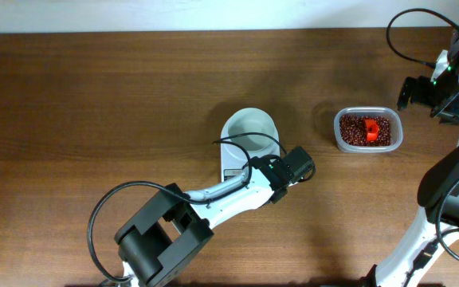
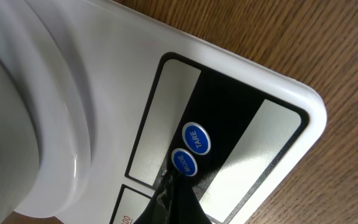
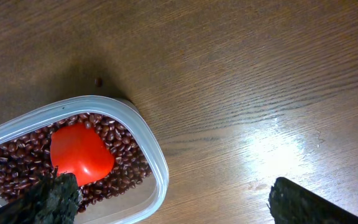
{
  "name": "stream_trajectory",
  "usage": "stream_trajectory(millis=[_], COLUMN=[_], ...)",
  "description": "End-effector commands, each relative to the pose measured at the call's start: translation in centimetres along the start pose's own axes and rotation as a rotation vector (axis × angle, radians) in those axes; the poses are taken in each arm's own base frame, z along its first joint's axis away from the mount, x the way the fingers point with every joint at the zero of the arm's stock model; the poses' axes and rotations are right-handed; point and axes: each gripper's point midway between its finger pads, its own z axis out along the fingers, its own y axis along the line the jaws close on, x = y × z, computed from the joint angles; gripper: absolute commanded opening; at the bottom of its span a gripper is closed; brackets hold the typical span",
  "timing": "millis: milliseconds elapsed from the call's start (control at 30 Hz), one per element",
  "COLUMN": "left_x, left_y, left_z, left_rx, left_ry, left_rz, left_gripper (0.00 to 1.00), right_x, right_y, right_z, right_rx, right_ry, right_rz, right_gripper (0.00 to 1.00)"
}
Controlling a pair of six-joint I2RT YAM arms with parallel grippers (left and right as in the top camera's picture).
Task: Scoop item into bowl and weigh 50g on scale
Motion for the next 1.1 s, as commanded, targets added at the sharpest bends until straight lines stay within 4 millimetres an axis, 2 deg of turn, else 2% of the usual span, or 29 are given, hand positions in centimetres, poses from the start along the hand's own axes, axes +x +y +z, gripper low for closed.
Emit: stream_trajectory(millis=[0,233,567,767,1067], left_x=[2.9,3.5,3.8,4.0,3.5], left_y=[-3.3,-3.7,-2.6,-1.2,-4.0], left_z=[3.6,4.6,5.5,5.6,5.2], left_rx=[0.105,0.111,0.051,-0.030,0.097], left_ry=[0.111,0.139,0.158,0.172,0.149], left_rz=[0.055,0.063,0.049,-0.029,0.134], left_gripper=[0.00,0.00,0.00,0.00,0.00], right_x=[-0.4,-0.4,-0.4,-0.4,-0.4], right_y=[-0.3,-0.3,-0.3,-0.3,-0.3], right_z=[-0.2,-0.2,-0.2,-0.2,-0.2], right_rx=[0.008,0.008,0.008,0.008,0.008], right_ry=[-0.014,-0.014,-0.014,-0.014,-0.014], right_rz=[0.015,0.015,0.015,0.015,0.015], right_gripper=[0.99,0.99,0.99,0.99,0.99])
